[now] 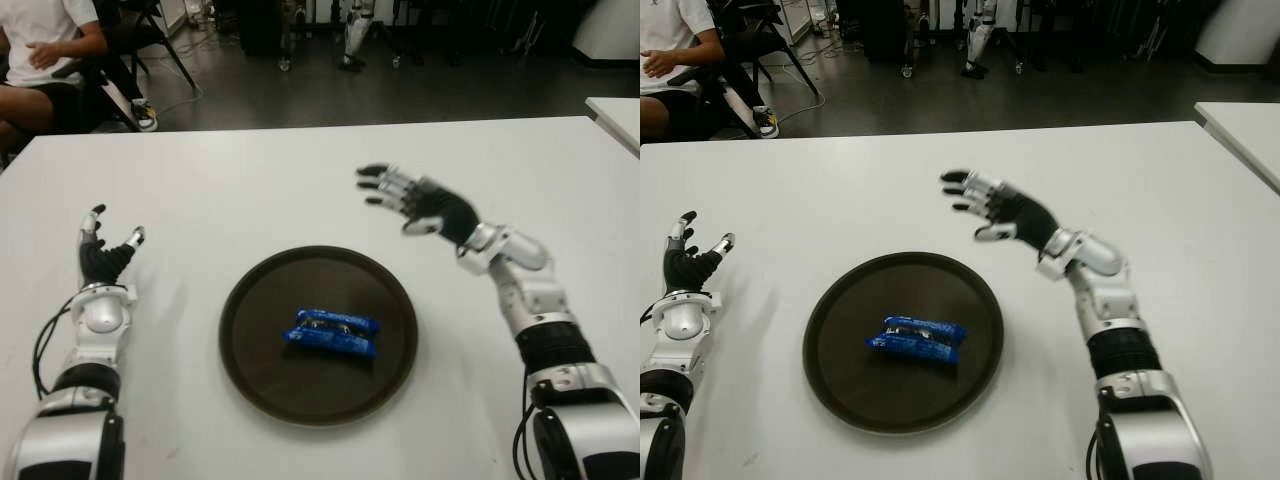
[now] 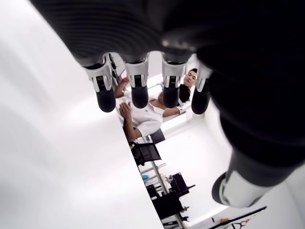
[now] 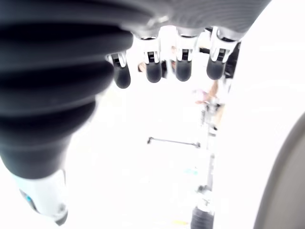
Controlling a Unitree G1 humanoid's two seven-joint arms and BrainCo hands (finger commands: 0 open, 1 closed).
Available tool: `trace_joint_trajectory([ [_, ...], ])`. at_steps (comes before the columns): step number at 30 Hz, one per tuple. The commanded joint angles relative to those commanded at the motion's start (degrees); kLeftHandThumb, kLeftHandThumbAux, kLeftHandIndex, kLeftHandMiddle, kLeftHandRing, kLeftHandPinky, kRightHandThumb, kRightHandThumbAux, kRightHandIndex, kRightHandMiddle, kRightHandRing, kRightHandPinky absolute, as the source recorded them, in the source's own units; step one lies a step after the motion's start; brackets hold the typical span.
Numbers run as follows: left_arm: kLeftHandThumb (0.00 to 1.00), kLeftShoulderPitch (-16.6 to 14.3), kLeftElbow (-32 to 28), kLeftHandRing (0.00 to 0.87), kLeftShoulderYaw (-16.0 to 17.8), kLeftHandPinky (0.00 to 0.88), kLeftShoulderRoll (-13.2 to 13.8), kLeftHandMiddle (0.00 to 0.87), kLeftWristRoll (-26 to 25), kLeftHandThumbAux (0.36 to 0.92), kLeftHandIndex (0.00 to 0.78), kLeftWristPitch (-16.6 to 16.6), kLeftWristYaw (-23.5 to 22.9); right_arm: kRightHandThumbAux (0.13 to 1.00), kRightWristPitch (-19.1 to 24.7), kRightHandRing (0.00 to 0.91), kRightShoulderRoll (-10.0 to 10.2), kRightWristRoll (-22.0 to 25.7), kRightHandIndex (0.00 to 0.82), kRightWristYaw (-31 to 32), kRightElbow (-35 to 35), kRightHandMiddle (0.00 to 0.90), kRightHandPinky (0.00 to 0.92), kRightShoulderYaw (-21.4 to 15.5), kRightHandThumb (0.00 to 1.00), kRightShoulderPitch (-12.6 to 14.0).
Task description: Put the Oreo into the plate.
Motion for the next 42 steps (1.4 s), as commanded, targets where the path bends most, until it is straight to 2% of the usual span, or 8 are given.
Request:
trace_joint_trajectory([
  [11,0.0,0.22,-0.55,0.0,-0.62,0.0,0.17,0.0,0.55,0.71,0.0,-0.25,-0.21,0.776,4.71,0.062,1.21,2.98,0.111,0.09,-0.01,0.108,0.028,-1.76,0.0,0.0],
  [14,0.0,0.41,-0.83,0.0,-0.79,0.0,0.14,0.0,0.68,0.71,0.0,-0.59,-0.21,0.767,7.02,0.038,0.56,5.01,0.103,1.22,1.36,0.089,0.009,-3.43,0.0,-0.79],
  [17,0.0,0.45,-0.97,0.0,-0.79,0.0,0.07,0.0,0.66,0.706,0.0,-0.63,0.02,0.768,6.29,0.019,-0.4,5.22,0.09,1.79,5.02,0.074,0.002,-5.0,0.0,-2.36],
  [24,0.0,0.61,-1.46,0.0,-0.64,0.0,0.13,0.0,0.56,0.694,0.0,-0.52,0.22,0.726,-4.12,0.001,0.17,-0.41,0.04,-5.58,11.19,0.031,0.0,-6.19,0.0,-3.87],
  [30,0.0,0.57,-1.03,0.0,-0.41,0.0,0.52,0.0,0.29,0.692,0.001,-0.41,-0.43,0.659,-17.65,0.0,0.41,-11.0,0.012,-19.8,19.92,0.006,0.0,-4.56,0.0,-5.45],
  [35,0.0,0.45,-0.54,0.0,-0.39,0.0,0.8,0.0,0.3,0.689,0.004,-0.25,-0.73,0.625,-23.01,0.0,0.65,-15.28,0.001,-26.35,27.29,0.0,0.0,-3.73,0.0,-7.92],
  [39,0.0,0.36,-0.07,0.0,-0.43,0.0,1.09,0.0,0.41,0.688,0.003,-0.4,-0.92,0.577,-25.41,0.0,0.54,-20.73,0.0,-37.15,37.38,0.0,0.0,-2.44,0.0,-11.6],
  [42,0.0,0.29,-0.03,0.0,-0.44,0.0,1.27,0.0,0.44,0.687,0.003,-0.61,-1.1,0.553,-25.33,0.0,1.75,-23.46,0.0,-45.59,42.34,0.0,0.0,-1.69,0.0,-12.47],
])
